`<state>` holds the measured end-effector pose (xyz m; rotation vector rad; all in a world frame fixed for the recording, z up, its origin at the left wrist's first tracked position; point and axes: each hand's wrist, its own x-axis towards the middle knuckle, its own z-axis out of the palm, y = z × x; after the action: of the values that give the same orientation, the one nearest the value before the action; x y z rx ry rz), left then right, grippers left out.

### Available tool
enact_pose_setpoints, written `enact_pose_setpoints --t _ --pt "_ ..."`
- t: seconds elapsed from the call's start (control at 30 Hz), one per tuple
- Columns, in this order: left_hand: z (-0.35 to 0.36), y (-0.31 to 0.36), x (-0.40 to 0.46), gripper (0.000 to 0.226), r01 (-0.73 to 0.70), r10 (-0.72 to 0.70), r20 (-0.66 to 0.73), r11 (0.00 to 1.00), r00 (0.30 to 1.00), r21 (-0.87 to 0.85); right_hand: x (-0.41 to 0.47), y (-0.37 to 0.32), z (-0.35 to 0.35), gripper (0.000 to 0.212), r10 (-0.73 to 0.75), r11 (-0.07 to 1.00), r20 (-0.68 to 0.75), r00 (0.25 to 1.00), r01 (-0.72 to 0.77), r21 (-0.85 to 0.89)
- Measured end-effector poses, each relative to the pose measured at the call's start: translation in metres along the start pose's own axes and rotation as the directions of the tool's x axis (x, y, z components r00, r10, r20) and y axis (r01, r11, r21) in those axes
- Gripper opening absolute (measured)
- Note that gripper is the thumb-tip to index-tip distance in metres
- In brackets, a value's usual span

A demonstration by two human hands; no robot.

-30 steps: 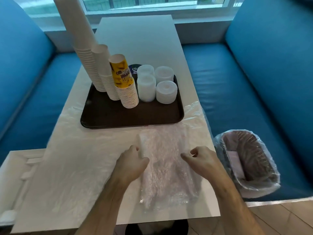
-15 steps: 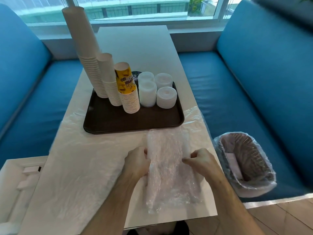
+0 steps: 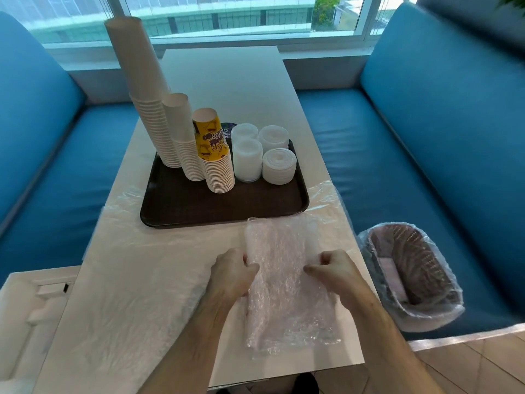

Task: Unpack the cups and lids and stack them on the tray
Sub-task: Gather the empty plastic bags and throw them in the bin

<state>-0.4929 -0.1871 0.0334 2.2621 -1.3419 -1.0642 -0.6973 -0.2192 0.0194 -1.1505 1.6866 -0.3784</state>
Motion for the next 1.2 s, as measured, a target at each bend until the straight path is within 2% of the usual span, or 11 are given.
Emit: enact_pose_setpoints --t 0.1,0.17,0.33,0.43,0.53,0.73,0.87,1.0,1.2 --pt "-0.003 0.001 0.0 0.009 0.018 -0.016 0.028 0.998 0.999 -0.055 -0.001 0.001 -0.003 0.009 -0.027 0.996 0.065 0.998 0.021 0.089" --pt "-0.006 -0.001 -0.001 0.012 0.041 -0.03 0.07 0.987 0.997 -0.158 -0.004 0.0 -0.008 0.01 -0.084 0.983 0.135 0.987 0.059 0.176" --pt "-0.014 -0.009 -0.006 0.036 0.113 0.017 0.276 0.887 0.961 -0.448 -0.013 -0.008 -0.028 0.014 -0.215 0.936 0.267 0.94 0.12 0.332" --pt "-0.018 -0.011 -0.008 0.052 0.142 0.036 0.341 0.866 0.939 -0.48 -0.017 -0.015 -0.034 0.016 -0.27 0.896 0.336 0.902 0.107 0.432" --pt "-0.021 -0.01 -0.011 0.068 0.134 0.055 0.339 0.849 0.939 -0.511 -0.017 -0.019 -0.035 0.02 -0.295 0.851 0.37 0.881 0.067 0.52" --pt "-0.031 -0.002 -0.022 0.045 0.112 0.148 0.31 0.72 0.939 -0.685 -0.011 -0.021 -0.028 0.018 -0.267 0.798 0.376 0.887 -0.015 0.603" --pt "-0.041 0.0 -0.025 0.053 0.163 0.197 0.336 0.59 0.921 -0.791 -0.009 -0.025 -0.023 0.036 -0.276 0.781 0.361 0.891 -0.011 0.624" --pt "-0.046 0.006 -0.03 0.056 0.136 0.291 0.369 0.594 0.883 -0.793 -0.009 -0.031 -0.019 0.03 -0.29 0.782 0.293 0.911 0.049 0.621" --pt "-0.045 0.014 -0.025 0.029 0.142 0.186 0.272 0.518 0.944 -0.844 -0.009 -0.043 -0.023 0.026 -0.303 0.808 0.266 0.915 0.099 0.581"
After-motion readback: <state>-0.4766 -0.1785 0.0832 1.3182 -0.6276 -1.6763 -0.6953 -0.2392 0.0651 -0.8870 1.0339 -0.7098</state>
